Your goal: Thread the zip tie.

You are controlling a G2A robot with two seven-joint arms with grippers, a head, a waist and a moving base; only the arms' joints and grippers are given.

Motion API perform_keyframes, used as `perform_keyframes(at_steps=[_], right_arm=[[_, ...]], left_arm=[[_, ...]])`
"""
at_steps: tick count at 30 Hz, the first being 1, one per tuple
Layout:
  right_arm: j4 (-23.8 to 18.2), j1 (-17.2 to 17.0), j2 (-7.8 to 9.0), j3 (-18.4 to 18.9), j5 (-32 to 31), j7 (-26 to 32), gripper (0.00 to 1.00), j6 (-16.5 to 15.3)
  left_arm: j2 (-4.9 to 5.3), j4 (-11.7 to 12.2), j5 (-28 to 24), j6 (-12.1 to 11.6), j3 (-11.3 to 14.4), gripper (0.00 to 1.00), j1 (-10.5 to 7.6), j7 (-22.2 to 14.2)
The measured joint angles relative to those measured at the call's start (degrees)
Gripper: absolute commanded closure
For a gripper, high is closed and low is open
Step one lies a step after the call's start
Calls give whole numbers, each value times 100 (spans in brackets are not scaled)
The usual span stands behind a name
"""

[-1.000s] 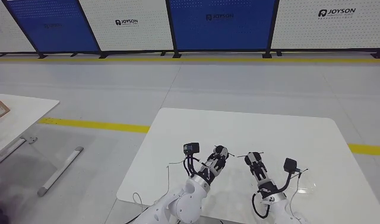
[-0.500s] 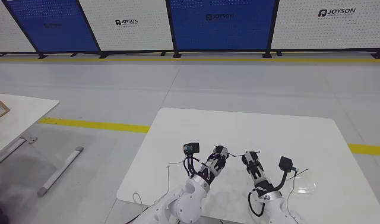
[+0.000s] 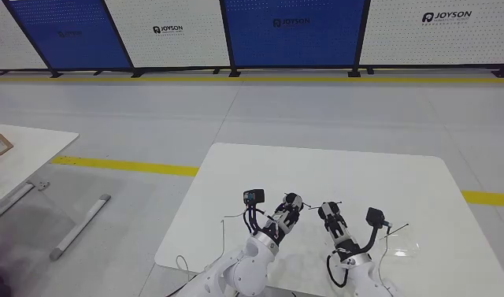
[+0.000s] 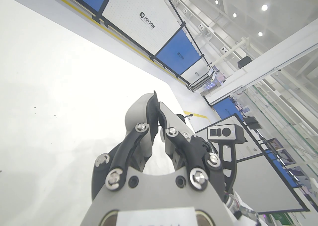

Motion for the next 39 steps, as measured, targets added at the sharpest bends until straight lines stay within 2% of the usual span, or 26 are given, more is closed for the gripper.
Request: perform_keyframes(at_steps=[13, 25, 32, 39], right_arm=[[-202, -255, -40, 356, 58, 101, 100, -105], [-196, -181, -158, 332, -109, 247, 100, 127], [-223, -321, -184, 467, -86, 252, 100, -43], [-257, -370, -215, 563, -126, 354, 100, 0]], left_arm=[[0, 0, 0, 0, 0, 100, 0, 0], [0, 0, 0, 0, 0, 100, 0, 0], [0, 0, 0, 0, 0, 100, 0, 0], [0, 0, 0, 0, 0, 100, 0, 0]])
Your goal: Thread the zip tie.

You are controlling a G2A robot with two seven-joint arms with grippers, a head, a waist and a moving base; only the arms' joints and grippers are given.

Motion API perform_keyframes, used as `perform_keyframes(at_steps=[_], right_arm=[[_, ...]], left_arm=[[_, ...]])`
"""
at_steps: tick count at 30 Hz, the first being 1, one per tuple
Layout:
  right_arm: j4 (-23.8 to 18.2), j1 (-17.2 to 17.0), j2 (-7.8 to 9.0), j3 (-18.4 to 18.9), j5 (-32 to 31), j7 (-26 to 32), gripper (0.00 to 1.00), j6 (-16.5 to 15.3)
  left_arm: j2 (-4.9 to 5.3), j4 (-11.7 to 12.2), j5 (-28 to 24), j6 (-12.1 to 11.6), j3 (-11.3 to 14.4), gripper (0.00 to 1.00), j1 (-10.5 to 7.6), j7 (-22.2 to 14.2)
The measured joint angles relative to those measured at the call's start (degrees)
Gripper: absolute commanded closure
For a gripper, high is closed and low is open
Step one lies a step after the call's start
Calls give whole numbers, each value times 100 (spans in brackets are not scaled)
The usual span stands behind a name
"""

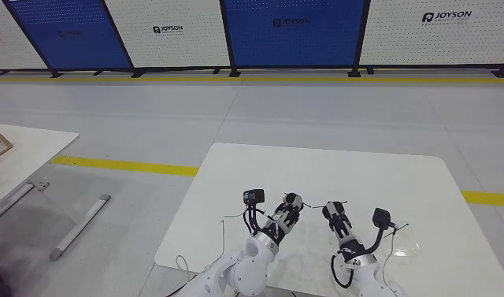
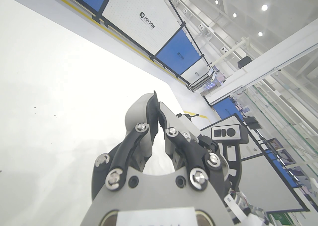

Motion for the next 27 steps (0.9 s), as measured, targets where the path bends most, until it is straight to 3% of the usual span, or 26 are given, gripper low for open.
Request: perform_keyframes(at_steps=[27], right_arm=[[102, 23, -186, 101, -141, 124, 100, 71]], left_arm=[[0, 0, 0, 0, 0, 100, 0, 0]])
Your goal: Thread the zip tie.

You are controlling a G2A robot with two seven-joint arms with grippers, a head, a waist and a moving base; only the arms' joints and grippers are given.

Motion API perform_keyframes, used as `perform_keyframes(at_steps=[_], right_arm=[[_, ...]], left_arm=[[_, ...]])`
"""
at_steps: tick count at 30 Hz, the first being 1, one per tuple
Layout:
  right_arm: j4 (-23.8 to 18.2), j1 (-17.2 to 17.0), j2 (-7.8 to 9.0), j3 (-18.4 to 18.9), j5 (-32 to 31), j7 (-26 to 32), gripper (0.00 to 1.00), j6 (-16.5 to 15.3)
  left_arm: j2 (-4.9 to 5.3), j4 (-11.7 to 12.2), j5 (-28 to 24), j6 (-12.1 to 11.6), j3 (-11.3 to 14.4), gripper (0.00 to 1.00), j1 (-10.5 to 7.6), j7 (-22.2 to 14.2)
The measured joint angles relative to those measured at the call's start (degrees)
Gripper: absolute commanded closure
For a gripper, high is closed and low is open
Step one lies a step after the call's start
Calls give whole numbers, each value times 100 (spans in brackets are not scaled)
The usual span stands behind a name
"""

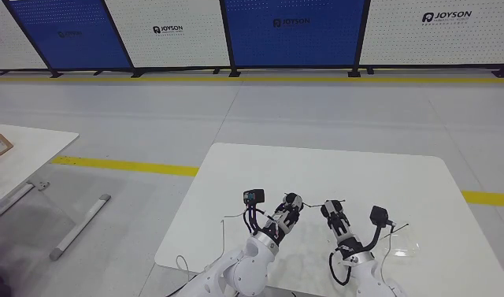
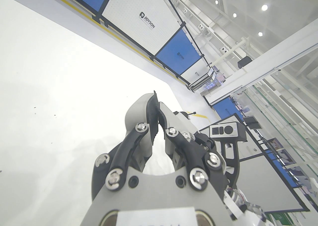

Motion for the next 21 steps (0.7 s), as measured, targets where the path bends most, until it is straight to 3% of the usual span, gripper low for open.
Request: perform_keyframes(at_steps=[21], right_arm=[[7, -93, -106, 105, -79, 65, 100, -116]], left_arm=[[0, 0, 0, 0, 0, 100, 0, 0]])
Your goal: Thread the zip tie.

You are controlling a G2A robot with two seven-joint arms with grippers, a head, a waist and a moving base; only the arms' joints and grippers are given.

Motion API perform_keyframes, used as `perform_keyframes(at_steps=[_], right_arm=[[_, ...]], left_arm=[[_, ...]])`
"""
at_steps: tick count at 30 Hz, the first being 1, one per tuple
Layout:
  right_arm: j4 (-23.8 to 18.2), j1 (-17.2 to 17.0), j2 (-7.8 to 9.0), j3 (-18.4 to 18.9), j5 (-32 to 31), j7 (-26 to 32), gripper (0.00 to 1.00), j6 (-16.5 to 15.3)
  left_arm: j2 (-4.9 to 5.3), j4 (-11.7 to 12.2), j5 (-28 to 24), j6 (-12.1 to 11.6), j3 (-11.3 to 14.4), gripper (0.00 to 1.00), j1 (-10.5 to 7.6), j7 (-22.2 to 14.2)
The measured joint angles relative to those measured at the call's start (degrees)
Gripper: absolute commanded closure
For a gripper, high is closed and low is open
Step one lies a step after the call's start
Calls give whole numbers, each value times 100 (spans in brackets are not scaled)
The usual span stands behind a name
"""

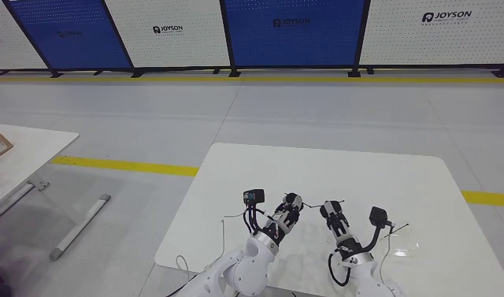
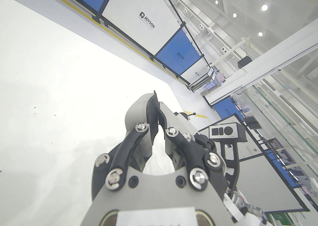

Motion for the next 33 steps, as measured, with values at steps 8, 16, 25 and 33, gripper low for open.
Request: perform_keyframes(at_steps=[8, 16, 25, 33], right_arm=[[-62, -117, -17, 116, -35, -2, 100, -89], [-66, -97, -52, 140, -96, 86, 100, -16], [-25, -59, -99, 129, -131, 152, 100, 35], [14, -35, -138, 122, -153, 196, 100, 34]], left_arm=[[0, 0, 0, 0, 0, 100, 0, 0], [0, 0, 0, 0, 0, 100, 0, 0], [0, 0, 0, 0, 0, 100, 0, 0], [0, 0, 0, 0, 0, 100, 0, 0]])
